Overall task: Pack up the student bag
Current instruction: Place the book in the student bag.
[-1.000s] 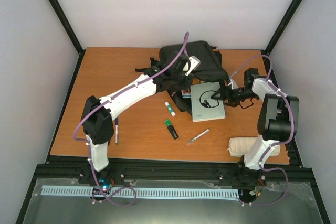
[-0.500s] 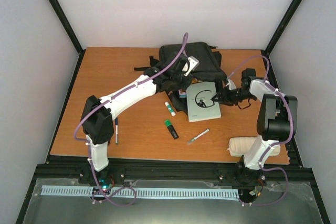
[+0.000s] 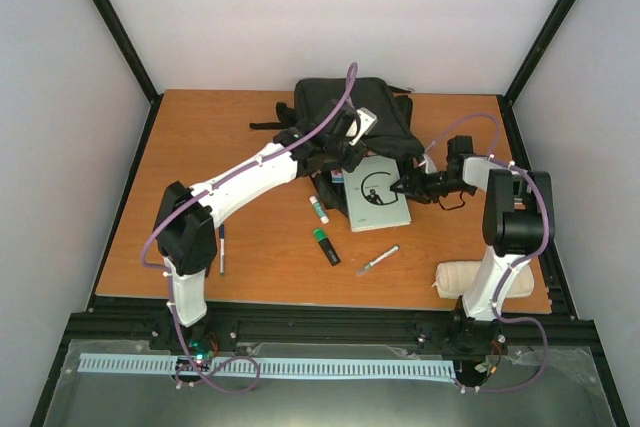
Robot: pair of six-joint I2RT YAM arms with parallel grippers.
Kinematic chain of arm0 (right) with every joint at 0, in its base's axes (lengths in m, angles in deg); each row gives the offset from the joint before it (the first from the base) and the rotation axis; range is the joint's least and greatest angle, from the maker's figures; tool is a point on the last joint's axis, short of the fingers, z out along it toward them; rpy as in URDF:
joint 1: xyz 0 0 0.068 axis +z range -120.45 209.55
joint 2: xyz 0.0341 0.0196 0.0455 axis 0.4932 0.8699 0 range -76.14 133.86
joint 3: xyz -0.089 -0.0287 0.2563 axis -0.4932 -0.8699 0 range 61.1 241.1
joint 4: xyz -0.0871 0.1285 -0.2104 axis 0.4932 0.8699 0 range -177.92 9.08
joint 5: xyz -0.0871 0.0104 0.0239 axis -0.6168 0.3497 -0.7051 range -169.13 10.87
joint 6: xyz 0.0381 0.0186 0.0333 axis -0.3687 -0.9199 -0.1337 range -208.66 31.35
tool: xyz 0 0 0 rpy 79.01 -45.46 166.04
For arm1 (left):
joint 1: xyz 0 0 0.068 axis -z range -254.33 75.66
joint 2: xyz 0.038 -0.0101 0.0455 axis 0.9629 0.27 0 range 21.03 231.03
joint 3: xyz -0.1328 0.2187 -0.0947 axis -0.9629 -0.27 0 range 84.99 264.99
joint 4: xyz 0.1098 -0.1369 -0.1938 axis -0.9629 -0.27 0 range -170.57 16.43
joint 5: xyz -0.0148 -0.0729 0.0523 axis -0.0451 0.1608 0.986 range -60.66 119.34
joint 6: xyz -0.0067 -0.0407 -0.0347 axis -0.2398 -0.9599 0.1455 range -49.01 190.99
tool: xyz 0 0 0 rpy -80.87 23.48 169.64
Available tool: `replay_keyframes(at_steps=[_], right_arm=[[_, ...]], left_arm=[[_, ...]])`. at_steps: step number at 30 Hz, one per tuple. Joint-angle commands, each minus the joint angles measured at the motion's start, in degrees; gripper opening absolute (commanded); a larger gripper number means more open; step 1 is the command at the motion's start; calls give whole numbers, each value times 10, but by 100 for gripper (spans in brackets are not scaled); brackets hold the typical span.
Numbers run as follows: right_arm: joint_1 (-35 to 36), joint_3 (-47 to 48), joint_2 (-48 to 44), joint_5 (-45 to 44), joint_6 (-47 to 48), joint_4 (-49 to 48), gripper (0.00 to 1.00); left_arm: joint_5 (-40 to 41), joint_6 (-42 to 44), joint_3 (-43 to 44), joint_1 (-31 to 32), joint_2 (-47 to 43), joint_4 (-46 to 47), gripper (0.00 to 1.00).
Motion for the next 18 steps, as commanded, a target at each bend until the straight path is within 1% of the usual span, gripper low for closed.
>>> replay_keyframes(at_steps=[1, 2, 8, 12, 18], right_arm=[[13, -7, -16, -29, 7, -21, 48], [14, -9, -30, -36, 12, -18, 51], [13, -19, -79, -100, 47, 4, 62], [13, -32, -101, -126, 78, 17, 66], [13, -45, -130, -149, 132, 37, 67]], left_arm=[[-13, -7, 5, 5, -26, 51, 1], [-10, -7, 2, 5, -27, 52, 1], [-5, -6, -10, 4, -31, 54, 1], [-4, -5, -19, 4, -33, 56, 1], [-3, -7, -30, 3, -39, 60, 1]])
